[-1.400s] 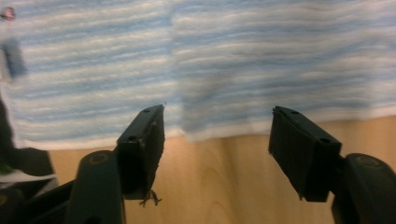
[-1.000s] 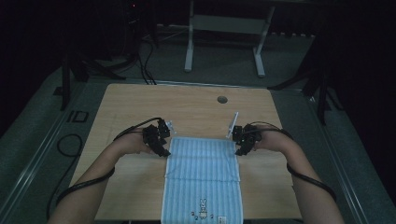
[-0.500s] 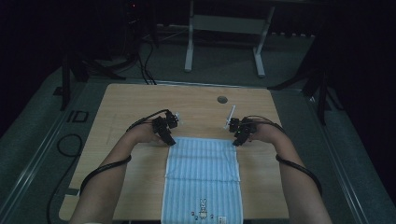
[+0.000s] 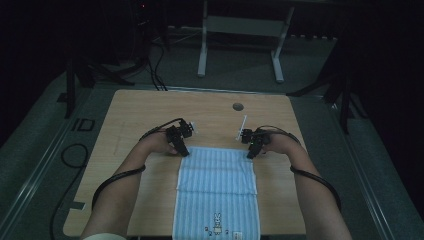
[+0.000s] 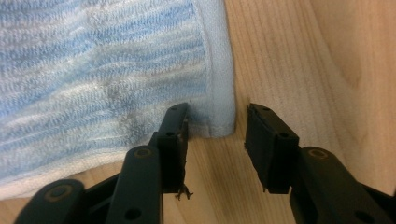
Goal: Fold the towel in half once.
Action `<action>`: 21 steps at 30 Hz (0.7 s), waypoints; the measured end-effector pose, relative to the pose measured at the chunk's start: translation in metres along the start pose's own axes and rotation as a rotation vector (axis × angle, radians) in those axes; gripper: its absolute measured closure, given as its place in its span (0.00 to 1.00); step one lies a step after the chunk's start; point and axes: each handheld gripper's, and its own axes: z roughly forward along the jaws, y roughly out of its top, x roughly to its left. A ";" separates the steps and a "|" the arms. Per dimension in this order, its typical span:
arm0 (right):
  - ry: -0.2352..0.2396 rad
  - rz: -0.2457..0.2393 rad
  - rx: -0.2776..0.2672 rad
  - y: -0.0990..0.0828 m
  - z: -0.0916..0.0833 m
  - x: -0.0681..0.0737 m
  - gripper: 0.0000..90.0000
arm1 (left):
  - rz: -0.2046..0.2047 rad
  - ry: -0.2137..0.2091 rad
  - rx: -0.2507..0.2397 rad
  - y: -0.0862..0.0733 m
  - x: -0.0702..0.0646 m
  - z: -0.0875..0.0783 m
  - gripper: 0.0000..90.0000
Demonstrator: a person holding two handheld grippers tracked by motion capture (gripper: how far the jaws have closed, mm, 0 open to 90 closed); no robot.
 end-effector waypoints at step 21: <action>0.005 0.017 0.051 0.010 -0.012 0.000 0.94 | 0.074 0.113 0.030 0.012 -0.010 -0.017 0.94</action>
